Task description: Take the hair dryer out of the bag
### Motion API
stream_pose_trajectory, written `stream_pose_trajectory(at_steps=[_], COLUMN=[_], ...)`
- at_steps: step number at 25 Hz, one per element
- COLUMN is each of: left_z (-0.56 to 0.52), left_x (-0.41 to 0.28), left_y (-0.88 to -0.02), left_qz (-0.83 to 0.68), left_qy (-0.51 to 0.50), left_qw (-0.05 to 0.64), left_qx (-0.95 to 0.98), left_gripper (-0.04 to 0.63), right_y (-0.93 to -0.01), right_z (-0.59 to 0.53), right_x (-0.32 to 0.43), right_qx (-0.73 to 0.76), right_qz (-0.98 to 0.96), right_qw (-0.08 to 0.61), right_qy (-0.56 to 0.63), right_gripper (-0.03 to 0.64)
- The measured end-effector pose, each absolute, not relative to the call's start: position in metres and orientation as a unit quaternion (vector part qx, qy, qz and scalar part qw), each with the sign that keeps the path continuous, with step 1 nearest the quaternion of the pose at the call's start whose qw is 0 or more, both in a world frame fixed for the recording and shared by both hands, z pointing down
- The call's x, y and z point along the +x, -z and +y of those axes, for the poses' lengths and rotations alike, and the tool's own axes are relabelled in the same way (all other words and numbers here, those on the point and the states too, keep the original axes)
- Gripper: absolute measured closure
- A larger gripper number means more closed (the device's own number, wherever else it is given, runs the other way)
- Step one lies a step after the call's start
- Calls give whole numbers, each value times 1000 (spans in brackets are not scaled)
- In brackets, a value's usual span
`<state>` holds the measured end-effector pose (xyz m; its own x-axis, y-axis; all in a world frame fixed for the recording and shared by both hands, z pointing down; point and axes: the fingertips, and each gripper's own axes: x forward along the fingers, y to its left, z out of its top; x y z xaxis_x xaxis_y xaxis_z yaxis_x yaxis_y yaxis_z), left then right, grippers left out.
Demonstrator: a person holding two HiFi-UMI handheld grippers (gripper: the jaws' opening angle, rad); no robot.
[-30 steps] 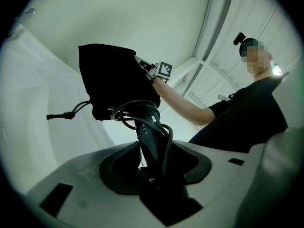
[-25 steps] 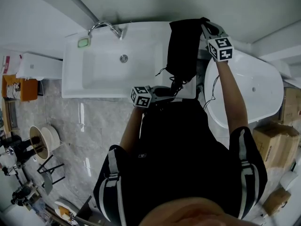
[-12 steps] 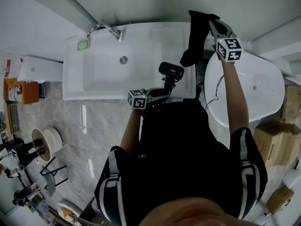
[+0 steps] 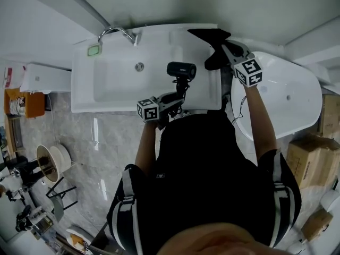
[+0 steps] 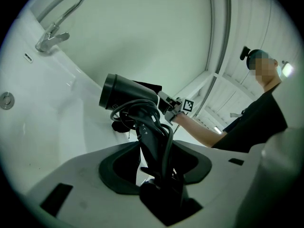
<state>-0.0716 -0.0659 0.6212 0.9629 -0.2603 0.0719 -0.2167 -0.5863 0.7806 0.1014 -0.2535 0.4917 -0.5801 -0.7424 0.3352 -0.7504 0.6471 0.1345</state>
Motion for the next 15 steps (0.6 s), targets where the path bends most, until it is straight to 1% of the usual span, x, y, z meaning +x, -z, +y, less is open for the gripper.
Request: stream_pose_trajectory(at_steps=[9,15], left_z=[-82,-77], left_x=[-85,-88], left_y=[-607,-609], left_qz=[-172,-173], left_qy=[72,74], left_qw=[430,436], left_qx=[884,880], left_gripper=[407,407], right_y=[-536,-573], right_z=[-178,-132], right_x=[60,40], right_qx=[351,318], right_qz=[-918,-922], right_qw=[162,187], right_qy=[-87,-121], right_gripper=[543,543])
